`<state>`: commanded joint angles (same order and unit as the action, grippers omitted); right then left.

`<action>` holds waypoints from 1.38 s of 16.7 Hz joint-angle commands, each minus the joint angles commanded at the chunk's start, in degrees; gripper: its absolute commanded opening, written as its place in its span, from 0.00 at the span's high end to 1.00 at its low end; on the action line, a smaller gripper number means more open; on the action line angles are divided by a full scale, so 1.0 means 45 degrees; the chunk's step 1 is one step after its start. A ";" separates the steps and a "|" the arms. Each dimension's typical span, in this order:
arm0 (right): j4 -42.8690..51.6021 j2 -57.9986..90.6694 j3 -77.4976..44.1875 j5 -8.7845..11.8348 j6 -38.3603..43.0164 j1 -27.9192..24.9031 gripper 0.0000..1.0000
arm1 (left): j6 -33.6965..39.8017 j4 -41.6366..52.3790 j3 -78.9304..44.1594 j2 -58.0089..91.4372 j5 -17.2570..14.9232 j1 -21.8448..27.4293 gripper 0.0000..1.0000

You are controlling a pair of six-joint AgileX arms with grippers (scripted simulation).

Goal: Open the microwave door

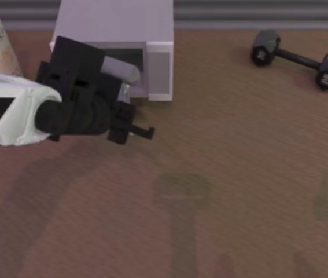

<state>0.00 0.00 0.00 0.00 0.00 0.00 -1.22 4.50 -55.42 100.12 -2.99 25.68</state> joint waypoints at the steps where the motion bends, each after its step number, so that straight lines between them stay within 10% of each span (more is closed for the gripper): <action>1: 0.0000 0.0000 0.0000 0.0000 0.0000 0.0000 0.00 | 0.0000 0.0000 0.0000 0.0000 0.0000 0.0000 1.00; 23: 0.0000 0.0000 0.0000 0.0000 0.0000 0.0000 0.00 | -0.0502 0.0015 0.0218 -0.0222 -0.0506 -0.0203 1.00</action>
<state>0.00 0.00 0.00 0.00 0.00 0.00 -3.48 4.56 -54.44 99.12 -5.26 24.77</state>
